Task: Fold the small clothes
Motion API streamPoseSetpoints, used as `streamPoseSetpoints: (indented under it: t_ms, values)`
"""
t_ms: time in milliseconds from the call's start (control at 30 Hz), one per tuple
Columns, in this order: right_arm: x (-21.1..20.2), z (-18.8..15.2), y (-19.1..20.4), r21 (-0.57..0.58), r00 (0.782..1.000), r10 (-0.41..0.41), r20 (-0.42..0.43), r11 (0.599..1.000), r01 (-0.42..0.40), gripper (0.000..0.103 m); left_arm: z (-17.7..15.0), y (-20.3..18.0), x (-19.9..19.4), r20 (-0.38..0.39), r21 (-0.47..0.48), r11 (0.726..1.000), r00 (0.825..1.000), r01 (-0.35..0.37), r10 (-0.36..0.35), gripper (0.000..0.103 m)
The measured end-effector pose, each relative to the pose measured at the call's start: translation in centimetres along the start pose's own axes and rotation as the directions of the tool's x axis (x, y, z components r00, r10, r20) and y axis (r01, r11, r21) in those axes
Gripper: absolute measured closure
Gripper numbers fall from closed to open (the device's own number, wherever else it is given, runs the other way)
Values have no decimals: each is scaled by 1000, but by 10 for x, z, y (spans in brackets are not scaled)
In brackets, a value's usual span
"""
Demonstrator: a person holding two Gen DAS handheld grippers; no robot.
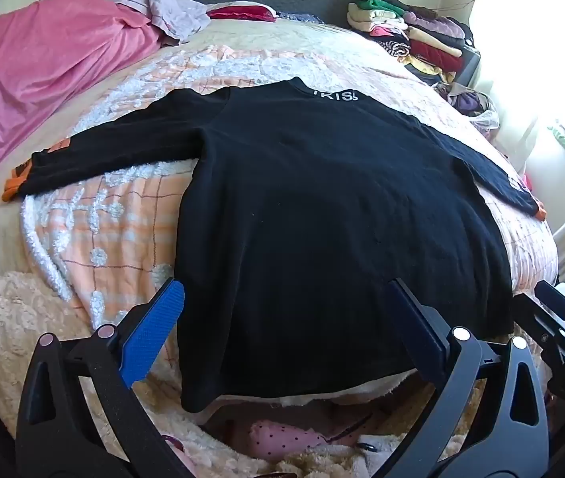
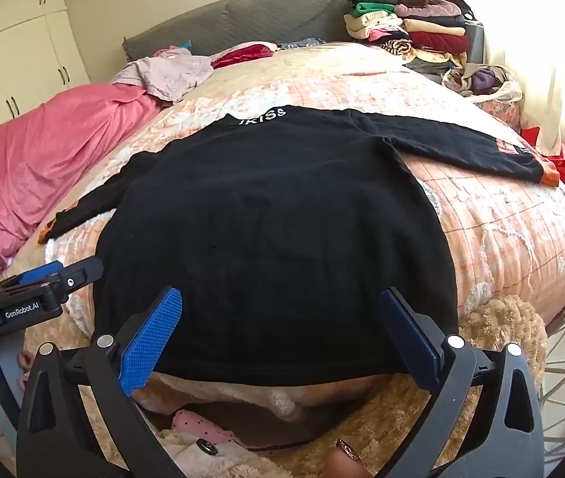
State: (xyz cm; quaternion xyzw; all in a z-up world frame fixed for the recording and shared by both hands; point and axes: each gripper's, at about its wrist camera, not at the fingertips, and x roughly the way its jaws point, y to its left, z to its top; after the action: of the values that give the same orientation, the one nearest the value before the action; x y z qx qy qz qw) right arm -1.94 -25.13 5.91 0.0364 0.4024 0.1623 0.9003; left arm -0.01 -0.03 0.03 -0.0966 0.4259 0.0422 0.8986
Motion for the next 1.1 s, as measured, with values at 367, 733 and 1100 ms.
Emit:
streamPoseSetpoints:
  t_ms: [367,733,1100]
  values:
    - [-1,1,6,7,1000,4,-5,1000,-4,4,0,0,0,2,-2,1000,1000,-6,6,8]
    - [2,-3,3,5,1000,-3,-1,1000,3,4,1,-5,-1,8,-1,1000,1000,-5,5,8]
    - [2,-3,4,2,1000,-7,-6,1000,7,4,1,-2,0,5,-1,1000,1000,-5,5,8]
